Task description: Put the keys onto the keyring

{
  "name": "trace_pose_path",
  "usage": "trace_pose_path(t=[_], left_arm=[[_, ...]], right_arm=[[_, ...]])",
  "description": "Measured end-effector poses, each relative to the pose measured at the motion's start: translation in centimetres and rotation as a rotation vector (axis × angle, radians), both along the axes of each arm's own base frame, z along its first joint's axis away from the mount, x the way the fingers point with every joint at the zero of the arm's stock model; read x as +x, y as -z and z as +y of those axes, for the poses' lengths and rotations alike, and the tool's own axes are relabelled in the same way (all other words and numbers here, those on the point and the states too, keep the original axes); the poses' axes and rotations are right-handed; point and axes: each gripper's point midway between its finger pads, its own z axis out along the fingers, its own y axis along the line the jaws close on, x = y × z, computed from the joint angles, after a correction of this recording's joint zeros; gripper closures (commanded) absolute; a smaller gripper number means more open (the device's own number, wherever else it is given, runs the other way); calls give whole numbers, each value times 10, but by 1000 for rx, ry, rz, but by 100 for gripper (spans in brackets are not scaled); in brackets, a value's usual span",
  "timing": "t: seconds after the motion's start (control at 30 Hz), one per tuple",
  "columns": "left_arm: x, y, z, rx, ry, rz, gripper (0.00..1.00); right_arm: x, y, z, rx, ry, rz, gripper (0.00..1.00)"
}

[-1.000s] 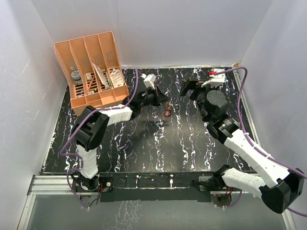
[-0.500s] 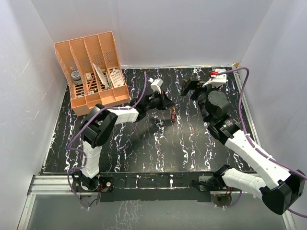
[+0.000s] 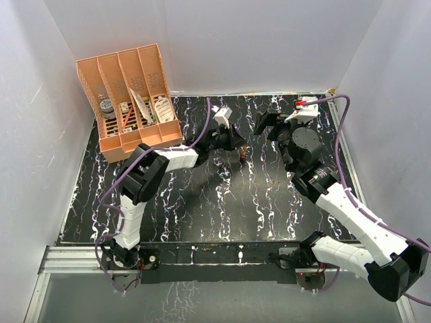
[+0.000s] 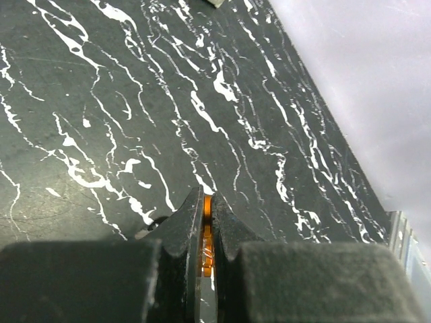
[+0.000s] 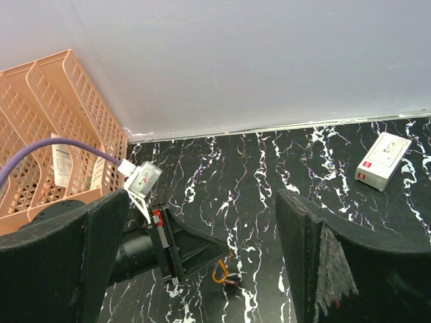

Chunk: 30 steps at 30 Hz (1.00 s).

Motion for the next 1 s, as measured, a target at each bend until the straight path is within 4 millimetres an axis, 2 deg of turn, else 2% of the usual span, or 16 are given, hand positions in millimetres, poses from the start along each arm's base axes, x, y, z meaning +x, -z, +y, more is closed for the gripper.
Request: trace_pose_path(t=[0.17, 0.37, 0.53, 0.57, 0.6, 0.67, 0.7, 0.77, 0.93, 1.0], left_arm=[[9, 15, 1, 42, -8, 6, 100], [24, 19, 1, 56, -22, -10, 100], [34, 20, 10, 70, -49, -15, 98], [36, 20, 12, 73, -54, -16, 94], [38, 20, 13, 74, -58, -17, 81], [42, 21, 18, 83, -73, -23, 48], [44, 21, 20, 89, -81, -26, 38], [50, 23, 27, 101, -109, -25, 31], [56, 25, 56, 141, -195, -20, 28], [54, 17, 70, 159, -229, -29, 4]], right_arm=[[-1, -1, -2, -1, 7, 0, 12], [-2, -2, -4, 2, 10, -4, 12], [-2, -3, -4, 2, 11, -4, 12], [-2, -3, -4, 2, 11, -4, 12], [-2, -2, -4, 2, 10, -4, 12], [-2, -2, -4, 2, 10, -4, 12], [-2, -2, -4, 2, 10, -4, 12], [-2, -2, -4, 2, 10, -4, 12], [-3, -2, -3, 2, 6, -4, 12], [-3, -2, -3, 2, 3, -4, 12]])
